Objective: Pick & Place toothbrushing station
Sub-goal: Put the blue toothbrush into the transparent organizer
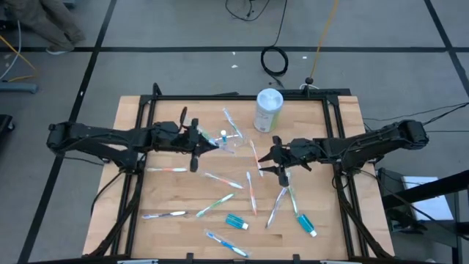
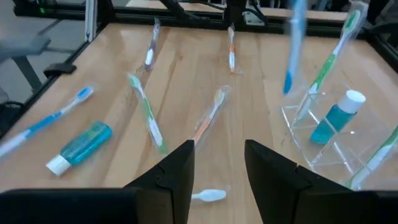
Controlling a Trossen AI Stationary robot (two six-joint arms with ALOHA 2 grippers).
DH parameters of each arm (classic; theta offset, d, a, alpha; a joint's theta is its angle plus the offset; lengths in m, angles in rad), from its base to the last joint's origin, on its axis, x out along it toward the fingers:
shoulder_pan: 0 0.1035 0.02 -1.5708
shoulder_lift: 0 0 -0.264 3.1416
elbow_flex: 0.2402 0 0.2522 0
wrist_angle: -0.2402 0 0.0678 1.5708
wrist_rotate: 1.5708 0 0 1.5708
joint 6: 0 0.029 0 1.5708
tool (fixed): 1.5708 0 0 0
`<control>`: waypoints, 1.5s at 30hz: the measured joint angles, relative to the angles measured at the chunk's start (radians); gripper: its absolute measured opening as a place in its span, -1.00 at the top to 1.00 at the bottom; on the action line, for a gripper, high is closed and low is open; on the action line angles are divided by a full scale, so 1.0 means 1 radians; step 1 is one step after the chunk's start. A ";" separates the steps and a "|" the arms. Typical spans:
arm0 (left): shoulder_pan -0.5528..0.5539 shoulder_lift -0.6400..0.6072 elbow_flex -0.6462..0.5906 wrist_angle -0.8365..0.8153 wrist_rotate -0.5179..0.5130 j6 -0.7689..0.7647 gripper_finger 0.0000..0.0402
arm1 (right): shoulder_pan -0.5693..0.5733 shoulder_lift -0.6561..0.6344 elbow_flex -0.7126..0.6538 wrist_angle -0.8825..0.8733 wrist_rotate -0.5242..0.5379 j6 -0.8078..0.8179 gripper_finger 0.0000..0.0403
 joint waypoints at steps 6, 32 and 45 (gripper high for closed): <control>0.028 -0.084 0.000 -0.125 -0.130 0.004 0.91 | -0.010 0.039 0.000 0.280 0.177 -0.112 0.34; 0.144 -0.019 0.000 -0.189 -0.187 -0.106 0.93 | -0.010 0.039 0.000 0.325 0.334 -0.099 0.34; 0.150 -0.045 0.000 -0.341 -0.189 -0.196 0.94 | -0.001 -0.043 0.000 0.104 -0.007 0.108 0.34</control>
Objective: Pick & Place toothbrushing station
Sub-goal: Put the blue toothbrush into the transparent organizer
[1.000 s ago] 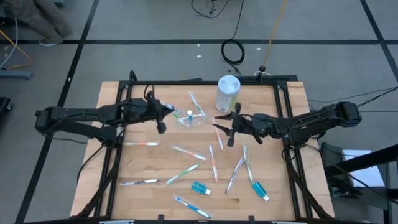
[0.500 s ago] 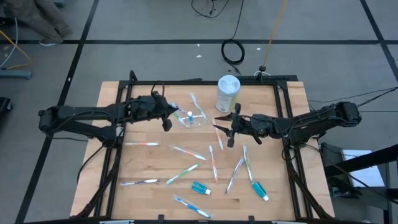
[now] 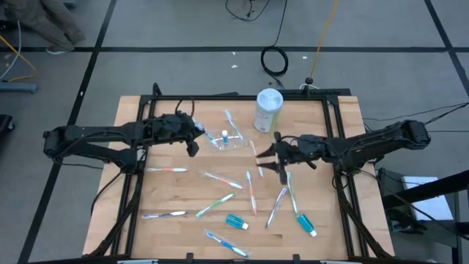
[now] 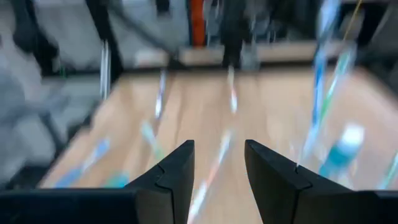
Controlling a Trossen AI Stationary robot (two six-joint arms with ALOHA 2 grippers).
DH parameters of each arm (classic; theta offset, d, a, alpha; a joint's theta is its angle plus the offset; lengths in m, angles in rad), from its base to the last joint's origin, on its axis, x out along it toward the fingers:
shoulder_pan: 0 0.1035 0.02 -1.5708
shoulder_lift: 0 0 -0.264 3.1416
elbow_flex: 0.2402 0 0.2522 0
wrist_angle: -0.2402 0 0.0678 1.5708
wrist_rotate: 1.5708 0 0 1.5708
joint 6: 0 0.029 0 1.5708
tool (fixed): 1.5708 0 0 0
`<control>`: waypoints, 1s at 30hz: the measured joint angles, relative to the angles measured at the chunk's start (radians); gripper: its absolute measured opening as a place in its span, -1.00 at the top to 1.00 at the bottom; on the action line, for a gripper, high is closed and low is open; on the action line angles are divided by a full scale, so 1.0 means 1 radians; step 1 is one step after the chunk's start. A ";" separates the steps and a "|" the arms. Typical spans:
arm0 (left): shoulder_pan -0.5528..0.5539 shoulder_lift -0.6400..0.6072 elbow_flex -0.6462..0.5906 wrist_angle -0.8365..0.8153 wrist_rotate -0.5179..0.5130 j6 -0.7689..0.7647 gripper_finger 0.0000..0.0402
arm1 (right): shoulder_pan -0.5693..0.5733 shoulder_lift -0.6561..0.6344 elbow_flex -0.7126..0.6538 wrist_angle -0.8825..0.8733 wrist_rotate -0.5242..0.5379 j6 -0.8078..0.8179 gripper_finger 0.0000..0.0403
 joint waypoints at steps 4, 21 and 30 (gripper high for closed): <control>0.000 0.013 0.000 0.017 -0.001 -0.002 0.90 | -0.001 0.003 -0.001 -0.200 0.031 0.013 0.34; 0.000 0.053 0.000 0.031 -0.004 -0.003 0.86 | -0.002 0.002 -0.001 -0.125 0.147 -0.150 0.34; 0.000 0.054 0.000 0.039 -0.010 0.001 0.66 | -0.002 0.002 0.000 -0.010 0.273 -0.198 0.34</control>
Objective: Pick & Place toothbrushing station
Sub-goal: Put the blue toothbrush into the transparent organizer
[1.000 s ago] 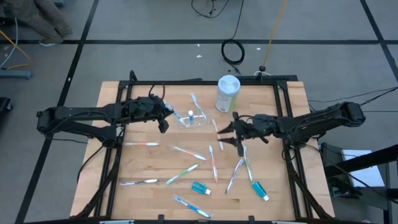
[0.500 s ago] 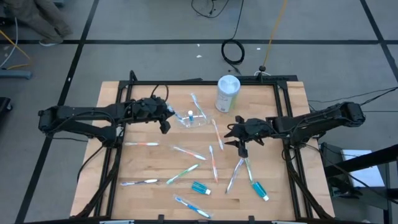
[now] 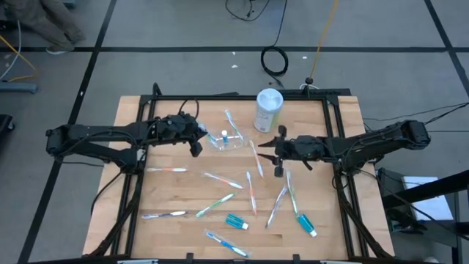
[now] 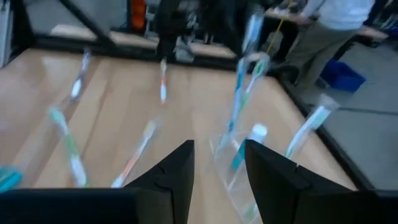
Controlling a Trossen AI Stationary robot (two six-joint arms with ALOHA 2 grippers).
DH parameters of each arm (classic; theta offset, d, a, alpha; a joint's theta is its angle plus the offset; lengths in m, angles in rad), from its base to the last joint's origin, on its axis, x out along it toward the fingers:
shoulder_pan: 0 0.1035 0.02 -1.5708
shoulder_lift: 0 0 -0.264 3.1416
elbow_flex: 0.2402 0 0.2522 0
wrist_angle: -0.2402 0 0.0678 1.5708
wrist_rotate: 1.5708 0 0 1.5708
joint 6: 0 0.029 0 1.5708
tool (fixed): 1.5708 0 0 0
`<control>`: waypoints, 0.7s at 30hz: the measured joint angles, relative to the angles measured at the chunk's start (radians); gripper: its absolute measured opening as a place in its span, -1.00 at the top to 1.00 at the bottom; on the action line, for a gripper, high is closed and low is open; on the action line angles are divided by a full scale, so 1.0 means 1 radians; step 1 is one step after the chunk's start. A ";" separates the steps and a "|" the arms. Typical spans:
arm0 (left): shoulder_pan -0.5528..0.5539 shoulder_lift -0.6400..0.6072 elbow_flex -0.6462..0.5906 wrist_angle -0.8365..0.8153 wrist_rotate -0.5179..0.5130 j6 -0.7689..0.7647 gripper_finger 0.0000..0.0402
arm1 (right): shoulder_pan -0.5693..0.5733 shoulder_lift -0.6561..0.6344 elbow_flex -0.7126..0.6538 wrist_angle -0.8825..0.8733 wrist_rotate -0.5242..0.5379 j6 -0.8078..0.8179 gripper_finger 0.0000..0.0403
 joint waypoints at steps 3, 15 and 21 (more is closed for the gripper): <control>0.000 0.000 0.000 0.000 0.000 0.000 0.65 | 0.000 0.009 0.000 0.146 0.078 -0.010 0.34; 0.000 0.042 0.000 -0.020 0.007 0.069 0.64 | 0.000 0.018 0.000 0.214 0.144 -0.020 0.34; 0.001 0.085 0.000 -0.028 0.007 0.150 0.64 | 0.000 0.018 0.000 0.213 0.144 -0.019 0.34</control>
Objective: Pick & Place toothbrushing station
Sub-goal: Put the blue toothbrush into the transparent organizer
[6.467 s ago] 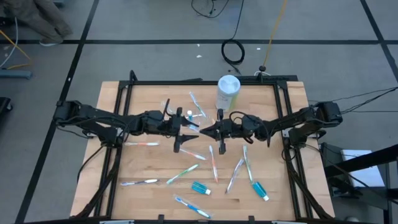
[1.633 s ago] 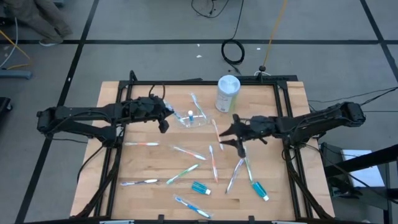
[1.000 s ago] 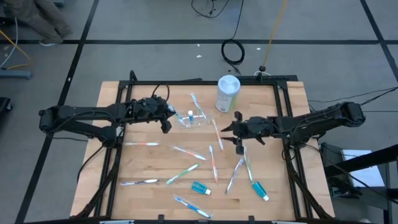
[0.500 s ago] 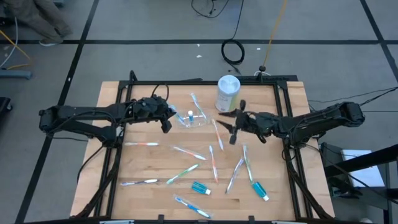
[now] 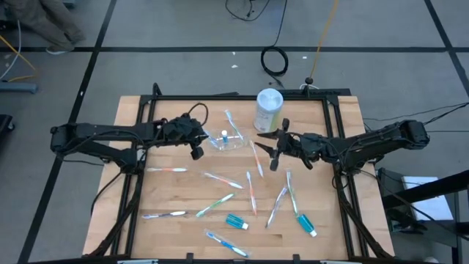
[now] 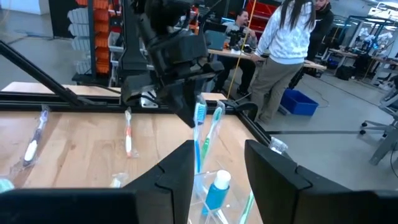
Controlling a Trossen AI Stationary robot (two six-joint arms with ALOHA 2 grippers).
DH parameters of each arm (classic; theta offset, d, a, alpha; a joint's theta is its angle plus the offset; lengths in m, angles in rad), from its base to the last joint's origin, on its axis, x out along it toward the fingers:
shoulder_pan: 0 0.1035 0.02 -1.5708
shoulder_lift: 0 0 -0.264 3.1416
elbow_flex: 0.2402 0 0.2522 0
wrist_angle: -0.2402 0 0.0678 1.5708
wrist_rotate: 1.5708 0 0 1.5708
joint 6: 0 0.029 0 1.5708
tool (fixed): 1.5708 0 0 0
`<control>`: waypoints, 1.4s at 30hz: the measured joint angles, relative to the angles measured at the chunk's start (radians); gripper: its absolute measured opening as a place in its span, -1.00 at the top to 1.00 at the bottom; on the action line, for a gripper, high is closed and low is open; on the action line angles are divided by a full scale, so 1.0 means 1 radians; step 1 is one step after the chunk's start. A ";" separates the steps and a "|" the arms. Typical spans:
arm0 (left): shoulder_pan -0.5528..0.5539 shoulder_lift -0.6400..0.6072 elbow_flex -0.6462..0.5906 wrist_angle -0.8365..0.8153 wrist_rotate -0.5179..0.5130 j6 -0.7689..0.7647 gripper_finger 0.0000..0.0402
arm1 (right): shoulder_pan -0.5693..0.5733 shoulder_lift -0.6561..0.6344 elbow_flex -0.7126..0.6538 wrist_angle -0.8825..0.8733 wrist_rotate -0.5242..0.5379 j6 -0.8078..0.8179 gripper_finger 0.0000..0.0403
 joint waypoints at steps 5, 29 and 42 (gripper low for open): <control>0.006 0.008 0.000 0.004 0.000 0.012 0.64 | 0.000 0.000 0.000 -0.004 0.000 0.000 0.34; 0.082 0.009 0.000 -0.074 -0.104 0.086 0.64 | 0.000 0.000 0.000 0.009 0.002 -0.080 0.34; 0.082 0.020 0.000 -0.100 -0.105 0.126 0.43 | 0.000 0.000 0.000 0.009 0.002 -0.079 0.34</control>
